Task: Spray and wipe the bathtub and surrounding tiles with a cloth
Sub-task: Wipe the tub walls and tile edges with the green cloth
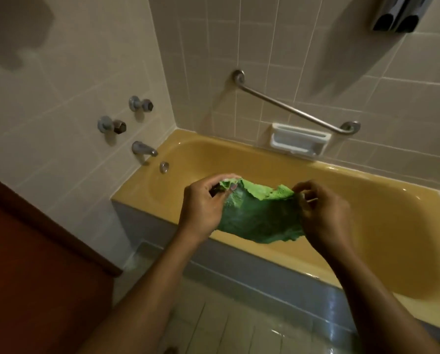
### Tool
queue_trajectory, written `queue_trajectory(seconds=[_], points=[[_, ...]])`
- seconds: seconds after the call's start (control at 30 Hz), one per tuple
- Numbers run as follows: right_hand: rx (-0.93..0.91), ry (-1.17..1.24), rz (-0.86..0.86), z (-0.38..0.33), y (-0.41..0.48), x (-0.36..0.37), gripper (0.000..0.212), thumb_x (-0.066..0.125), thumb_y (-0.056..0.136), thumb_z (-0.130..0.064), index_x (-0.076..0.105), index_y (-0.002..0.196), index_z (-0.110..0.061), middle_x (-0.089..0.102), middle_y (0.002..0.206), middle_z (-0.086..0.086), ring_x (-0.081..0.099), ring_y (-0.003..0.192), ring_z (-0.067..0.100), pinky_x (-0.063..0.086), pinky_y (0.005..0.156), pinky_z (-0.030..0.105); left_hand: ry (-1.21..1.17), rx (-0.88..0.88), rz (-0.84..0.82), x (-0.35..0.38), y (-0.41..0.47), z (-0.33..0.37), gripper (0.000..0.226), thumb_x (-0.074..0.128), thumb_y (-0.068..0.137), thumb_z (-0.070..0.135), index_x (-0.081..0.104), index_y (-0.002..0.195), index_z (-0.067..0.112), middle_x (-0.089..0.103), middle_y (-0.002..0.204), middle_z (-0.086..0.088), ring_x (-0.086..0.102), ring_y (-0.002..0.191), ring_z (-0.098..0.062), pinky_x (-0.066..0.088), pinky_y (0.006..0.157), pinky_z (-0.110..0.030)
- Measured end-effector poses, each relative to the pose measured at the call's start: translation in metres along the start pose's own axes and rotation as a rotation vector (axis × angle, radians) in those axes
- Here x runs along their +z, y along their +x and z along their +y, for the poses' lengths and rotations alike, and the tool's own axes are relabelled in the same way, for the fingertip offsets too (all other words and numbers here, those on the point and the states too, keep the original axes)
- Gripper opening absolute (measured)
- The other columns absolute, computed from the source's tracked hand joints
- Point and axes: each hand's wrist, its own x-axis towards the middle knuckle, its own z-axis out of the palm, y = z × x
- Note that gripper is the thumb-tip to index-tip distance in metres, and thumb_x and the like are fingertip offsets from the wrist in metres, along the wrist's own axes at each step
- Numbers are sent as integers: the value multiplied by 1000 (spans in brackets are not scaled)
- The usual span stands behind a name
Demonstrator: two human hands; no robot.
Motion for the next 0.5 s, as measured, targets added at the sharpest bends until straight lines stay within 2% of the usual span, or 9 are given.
queue_trajectory(seconds=[0.03,0.1,0.17,0.2,0.27,0.37,0.43,0.5], points=[[3,13,-2,2,-12,7,21,59,100,-12,69,111,-27,63,97,-7,60,81,5,49,54,13,17,1,20,-3,-13,-5,37,72,93,2,74,110,34,75,108,19,72,92,-12,61,77,-33],[6,29,13,5,-33,25,22,61,99,-9,70,111,-25,62,97,-10,60,82,5,54,65,20,22,-22,57,-10,-35,-19,43,69,91,-5,74,112,32,75,112,15,71,97,-5,57,80,-24],[30,47,22,9,-48,48,21,62,98,-9,71,111,-23,64,99,-12,62,85,5,57,73,23,23,-68,63,-19,-51,-36,43,66,91,-9,76,113,27,75,116,12,70,96,-6,56,84,-24],[49,59,14,10,-53,59,21,61,98,-9,72,111,-22,65,101,-12,63,88,7,58,77,24,25,-98,59,-24,-56,-46,43,65,92,-8,76,114,27,74,117,13,69,91,-8,54,81,-26],[77,75,-6,9,-57,79,21,61,98,-10,73,113,-20,66,105,-12,64,93,8,56,82,21,30,-147,63,-36,-57,-64,41,66,93,-5,75,115,29,74,117,16,65,82,-10,54,73,-28],[97,38,-46,0,-51,105,22,63,98,-11,73,118,-15,68,109,-11,63,97,6,48,85,11,53,-190,39,-56,-49,-82,38,68,94,1,73,113,34,74,102,26,58,71,-10,50,63,-28],[89,-3,-57,-8,-42,121,21,64,98,-12,74,117,-14,72,114,-4,65,99,8,51,87,16,61,-204,28,-69,-37,-91,34,69,95,7,72,109,37,75,85,8,43,54,-6,38,50,-26],[92,-10,-61,-20,-30,137,21,65,97,-12,74,116,-14,73,115,0,65,99,9,47,83,12,67,-217,22,-85,-20,-99,30,70,95,13,70,103,42,67,71,-11,31,48,-7,29,46,-25]])
